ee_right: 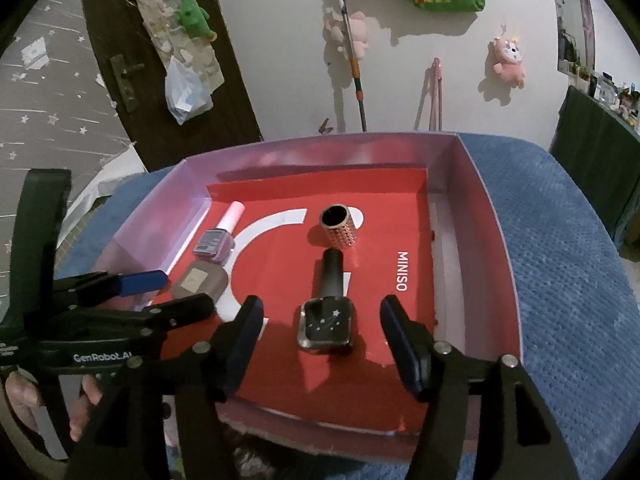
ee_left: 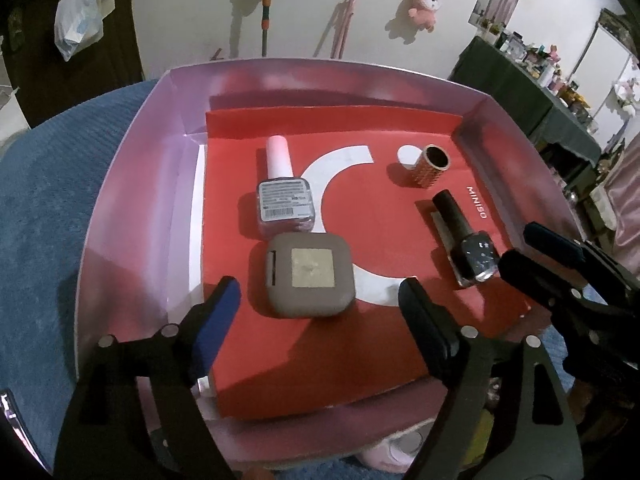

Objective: Organize rigid objects
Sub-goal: 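Open both grippers to release the compact and black bottle in the box, then withdraw both grippers from the box back toward the remaining objects, then move the left gripper toward the tan round puff while the right approaches the glass jar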

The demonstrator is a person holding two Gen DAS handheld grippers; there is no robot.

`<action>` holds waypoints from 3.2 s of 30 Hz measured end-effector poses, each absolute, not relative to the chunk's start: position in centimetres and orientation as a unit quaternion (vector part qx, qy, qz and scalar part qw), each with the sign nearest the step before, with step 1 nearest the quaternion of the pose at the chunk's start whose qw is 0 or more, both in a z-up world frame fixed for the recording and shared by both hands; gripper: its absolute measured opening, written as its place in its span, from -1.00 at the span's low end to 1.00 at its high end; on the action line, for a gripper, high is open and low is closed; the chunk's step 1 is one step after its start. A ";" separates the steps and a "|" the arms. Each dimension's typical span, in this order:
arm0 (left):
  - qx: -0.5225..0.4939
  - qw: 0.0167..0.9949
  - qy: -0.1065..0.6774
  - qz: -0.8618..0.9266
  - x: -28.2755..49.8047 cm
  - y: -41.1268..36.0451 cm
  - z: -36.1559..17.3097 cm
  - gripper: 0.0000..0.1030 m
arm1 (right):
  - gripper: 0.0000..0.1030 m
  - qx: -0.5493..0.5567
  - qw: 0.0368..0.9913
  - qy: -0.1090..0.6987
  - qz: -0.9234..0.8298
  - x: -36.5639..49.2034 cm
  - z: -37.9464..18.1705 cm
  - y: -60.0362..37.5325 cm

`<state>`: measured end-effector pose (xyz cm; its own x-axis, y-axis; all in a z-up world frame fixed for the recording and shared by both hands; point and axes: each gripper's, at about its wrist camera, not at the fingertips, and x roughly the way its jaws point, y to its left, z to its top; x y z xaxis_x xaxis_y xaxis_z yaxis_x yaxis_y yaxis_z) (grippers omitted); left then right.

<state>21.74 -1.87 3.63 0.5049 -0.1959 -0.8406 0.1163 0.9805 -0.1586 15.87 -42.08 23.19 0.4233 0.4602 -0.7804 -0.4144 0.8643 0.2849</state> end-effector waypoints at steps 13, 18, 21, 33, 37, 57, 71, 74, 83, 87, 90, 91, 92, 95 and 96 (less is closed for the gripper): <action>-0.030 0.885 0.454 -0.102 19.2 -2.4 5.3 0.92 | 0.76 0.067 0.852 0.435 0.283 13.4 26.0 -43.8; -0.025 0.903 0.419 -0.090 17.8 -2.0 6.3 1.00 | 0.89 0.070 0.856 0.423 0.288 12.7 26.7 -43.9; -0.028 0.914 0.395 -0.085 17.0 -1.5 7.0 1.00 | 1.00 0.068 0.861 0.415 0.287 12.3 27.0 -43.9; -0.013 0.934 0.350 -0.076 14.2 -0.7 8.0 1.00 | 1.00 0.065 0.885 0.365 0.281 9.4 28.3 -44.3; -0.014 0.936 0.342 -0.085 13.2 -0.2 8.0 1.00 | 1.00 0.025 0.910 0.313 0.270 7.4 29.6 -43.7; -0.020 0.924 0.354 -0.140 8.8 -0.7 7.5 1.00 | 1.00 0.001 0.922 0.280 0.267 2.8 29.7 -43.2; -0.020 0.918 0.376 -0.128 7.4 -0.6 6.0 1.00 | 1.00 -0.004 0.908 0.340 0.246 1.8 27.3 -44.1; -0.030 0.914 0.385 -0.125 7.4 -0.4 5.7 1.00 | 0.98 -0.002 0.905 0.345 0.249 1.5 27.0 -44.2; -0.050 0.909 0.395 -0.127 6.8 0.2 5.0 1.00 | 0.77 0.015 0.894 0.368 0.257 0.7 26.2 -44.2; -0.052 0.907 0.398 -0.128 6.5 0.2 4.7 1.00 | 0.76 0.021 0.892 0.370 0.258 0.0 25.9 -44.2; -0.048 0.906 0.400 -0.131 6.2 0.1 4.4 0.99 | 0.76 0.026 0.891 0.369 0.261 -0.7 25.8 -44.2; -0.048 0.905 0.401 -0.132 6.1 0.0 4.3 0.99 | 0.73 0.027 0.891 0.369 0.262 -0.9 25.7 -44.1; -0.047 0.905 0.402 -0.134 6.1 -0.1 4.2 0.99 | 0.73 0.027 0.891 0.369 0.265 -1.2 25.6 -44.1; -0.045 0.904 0.404 -0.133 5.7 -0.3 3.9 0.99 | 0.73 0.026 0.887 0.372 0.273 -2.0 25.3 -43.9; -0.046 0.903 0.405 -0.135 5.6 -0.3 3.8 0.99 | 0.73 0.024 0.886 0.372 0.275 -2.2 25.1 -43.9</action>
<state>5.60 -0.29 3.76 0.6356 -0.2808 -0.7191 0.2067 0.9594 -0.1919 -2.24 -43.91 25.11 0.5717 0.5048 -0.6468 -0.4691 0.8479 0.2471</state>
